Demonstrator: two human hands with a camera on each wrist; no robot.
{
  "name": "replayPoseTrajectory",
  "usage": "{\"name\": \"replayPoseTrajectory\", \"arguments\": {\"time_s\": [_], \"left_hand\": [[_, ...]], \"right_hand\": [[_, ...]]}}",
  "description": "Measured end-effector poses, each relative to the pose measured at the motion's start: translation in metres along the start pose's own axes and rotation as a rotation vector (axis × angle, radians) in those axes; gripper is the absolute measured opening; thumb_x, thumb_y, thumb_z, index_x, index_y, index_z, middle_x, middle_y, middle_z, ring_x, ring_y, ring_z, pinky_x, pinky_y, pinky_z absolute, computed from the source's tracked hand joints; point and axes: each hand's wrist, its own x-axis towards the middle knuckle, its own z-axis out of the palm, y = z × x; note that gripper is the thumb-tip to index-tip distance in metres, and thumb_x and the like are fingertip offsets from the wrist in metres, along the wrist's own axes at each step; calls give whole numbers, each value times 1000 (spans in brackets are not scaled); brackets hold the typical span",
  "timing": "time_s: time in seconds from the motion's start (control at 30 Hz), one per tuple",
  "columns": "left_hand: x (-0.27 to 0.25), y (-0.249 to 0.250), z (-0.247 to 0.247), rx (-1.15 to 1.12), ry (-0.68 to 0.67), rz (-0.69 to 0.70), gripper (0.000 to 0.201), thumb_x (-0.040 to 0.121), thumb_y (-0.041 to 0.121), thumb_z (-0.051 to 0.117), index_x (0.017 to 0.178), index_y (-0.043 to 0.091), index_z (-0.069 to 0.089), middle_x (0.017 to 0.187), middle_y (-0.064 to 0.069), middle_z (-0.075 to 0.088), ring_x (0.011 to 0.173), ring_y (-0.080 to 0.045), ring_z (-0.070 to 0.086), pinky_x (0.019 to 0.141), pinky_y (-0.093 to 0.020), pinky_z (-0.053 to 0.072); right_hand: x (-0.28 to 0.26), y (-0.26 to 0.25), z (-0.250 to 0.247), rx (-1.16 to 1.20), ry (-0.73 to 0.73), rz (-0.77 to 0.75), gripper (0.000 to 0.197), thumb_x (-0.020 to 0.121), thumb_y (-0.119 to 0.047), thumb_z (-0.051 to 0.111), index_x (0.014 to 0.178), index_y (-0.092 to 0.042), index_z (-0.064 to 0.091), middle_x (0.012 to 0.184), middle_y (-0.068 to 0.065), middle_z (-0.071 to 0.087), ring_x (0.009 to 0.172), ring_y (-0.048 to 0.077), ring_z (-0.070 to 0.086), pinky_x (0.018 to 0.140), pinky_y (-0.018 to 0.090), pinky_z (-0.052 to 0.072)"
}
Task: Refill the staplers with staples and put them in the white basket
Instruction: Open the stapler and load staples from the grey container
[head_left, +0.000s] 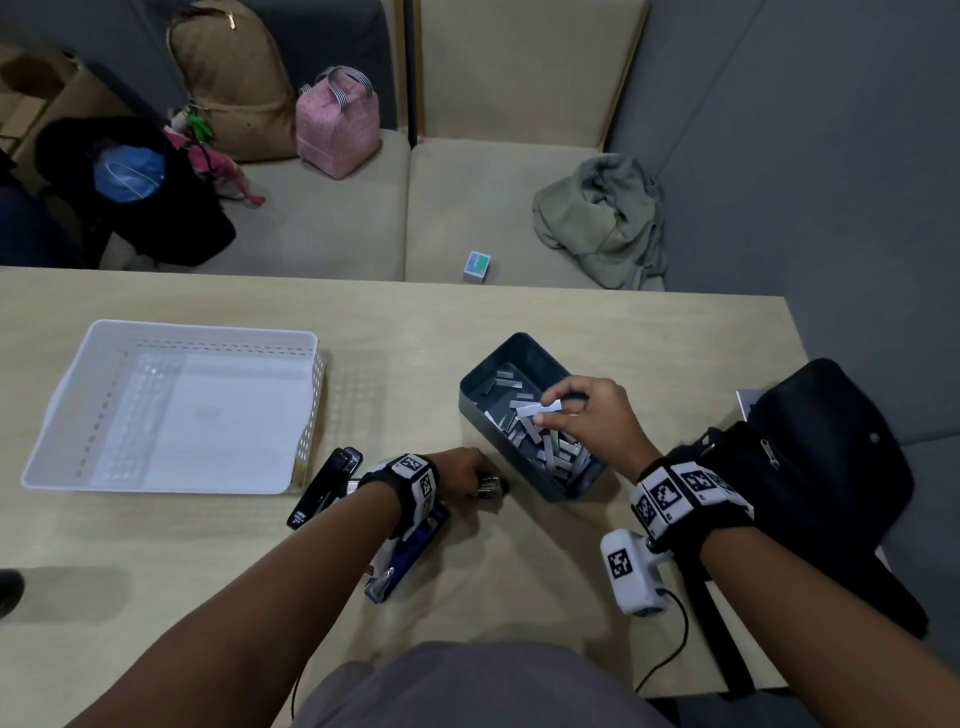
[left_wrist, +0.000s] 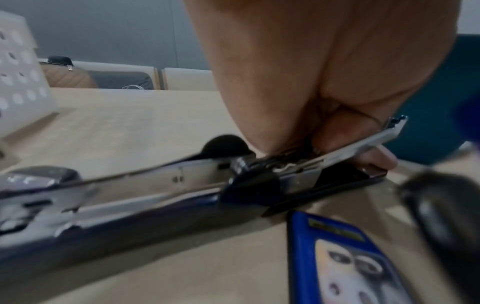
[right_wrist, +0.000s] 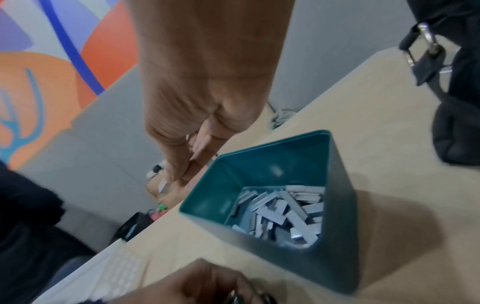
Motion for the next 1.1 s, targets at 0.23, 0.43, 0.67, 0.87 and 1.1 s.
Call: {"name": "replayPoseTrajectory", "arguments": {"time_s": [0.23, 0.43, 0.67, 0.87, 1.1], "left_hand": [[-5, -18, -1, 0, 132, 66, 24, 85, 20, 65, 104, 5, 65, 103, -15, 69, 87, -24, 61, 83, -33, 49], [-9, -21, -6, -23, 135, 118, 29, 84, 8, 63, 113, 8, 67, 110, -12, 69, 95, -23, 61, 86, -30, 47], [-9, -24, 0, 18, 327, 139, 16, 83, 19, 67, 95, 8, 71, 96, -11, 71, 83, -22, 62, 74, -26, 46], [-15, -36, 2, 107, 382, 73, 23, 82, 30, 70, 97, 12, 70, 97, -8, 71, 91, -24, 64, 78, -32, 50], [-24, -40, 9, 196, 379, -119, 21, 85, 36, 60, 92, 19, 69, 97, -4, 67, 93, -26, 62, 73, -32, 43]], "right_hand": [[-44, 4, 60, -550, -306, -392, 25, 89, -19, 66, 114, -20, 69, 105, -4, 63, 87, 3, 57, 79, 18, 48], [-51, 31, 95, -1021, -502, -106, 55, 94, -12, 44, 147, -12, 29, 122, 15, 53, 103, 33, 60, 79, 39, 48], [-51, 45, 107, -1106, -452, -32, 57, 97, -8, 34, 152, -13, 18, 126, 15, 52, 111, 36, 57, 85, 43, 49], [-51, 61, 103, -965, -414, -17, 66, 94, -23, 53, 151, -24, 21, 131, 4, 49, 114, 27, 55, 87, 43, 53], [-49, 58, 93, -633, -179, -96, 44, 92, -13, 61, 135, -15, 54, 115, 2, 58, 104, 17, 58, 95, 29, 49]]}}
